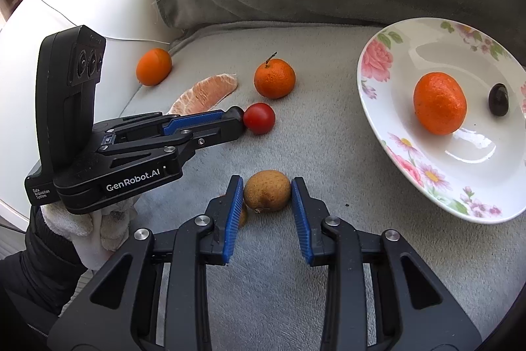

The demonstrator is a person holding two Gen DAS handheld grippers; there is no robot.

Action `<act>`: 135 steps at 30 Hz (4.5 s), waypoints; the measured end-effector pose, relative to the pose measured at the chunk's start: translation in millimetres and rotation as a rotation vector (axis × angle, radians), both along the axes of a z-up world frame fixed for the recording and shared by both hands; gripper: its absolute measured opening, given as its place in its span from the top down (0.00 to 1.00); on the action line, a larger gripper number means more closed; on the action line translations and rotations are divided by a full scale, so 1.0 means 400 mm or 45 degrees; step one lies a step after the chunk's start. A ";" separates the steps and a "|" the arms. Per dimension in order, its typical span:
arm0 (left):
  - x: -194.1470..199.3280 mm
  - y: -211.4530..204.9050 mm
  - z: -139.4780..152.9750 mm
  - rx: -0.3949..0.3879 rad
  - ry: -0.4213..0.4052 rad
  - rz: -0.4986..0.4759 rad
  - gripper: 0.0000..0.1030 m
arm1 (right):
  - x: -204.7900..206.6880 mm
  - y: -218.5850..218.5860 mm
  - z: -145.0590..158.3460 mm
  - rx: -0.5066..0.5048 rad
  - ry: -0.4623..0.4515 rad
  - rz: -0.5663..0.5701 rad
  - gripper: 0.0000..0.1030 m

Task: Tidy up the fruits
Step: 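Grasp the dark cherry with left gripper while right gripper grasps the brown round fruit, then carry dark cherry into the plate with left gripper while right gripper places brown fruit there, then withdraw both grippers and move right gripper toward the pomelo segment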

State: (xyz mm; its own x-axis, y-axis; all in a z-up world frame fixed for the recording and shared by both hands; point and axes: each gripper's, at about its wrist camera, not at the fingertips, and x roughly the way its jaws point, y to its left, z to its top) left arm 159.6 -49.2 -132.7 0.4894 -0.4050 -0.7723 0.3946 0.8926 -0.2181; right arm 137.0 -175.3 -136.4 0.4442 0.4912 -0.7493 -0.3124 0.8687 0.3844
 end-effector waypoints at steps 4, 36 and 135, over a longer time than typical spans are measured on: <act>-0.006 0.012 0.010 -0.016 -0.007 0.017 0.81 | -0.009 -0.010 0.010 0.005 -0.021 -0.010 0.69; 0.011 -0.152 0.151 -0.065 -0.137 -0.123 0.81 | -0.110 -0.241 0.129 -0.094 -0.216 -0.282 0.70; 0.000 0.010 0.257 -0.151 -0.182 0.014 0.25 | -0.079 -0.124 0.211 -0.130 -0.261 -0.226 0.12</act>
State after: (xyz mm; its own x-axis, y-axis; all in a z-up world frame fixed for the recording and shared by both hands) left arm 159.5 -45.4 -29.7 0.5954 -0.4835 -0.6417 0.4198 0.8682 -0.2647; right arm 105.3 -224.9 -52.1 0.6640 0.3190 -0.6763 -0.2141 0.9477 0.2368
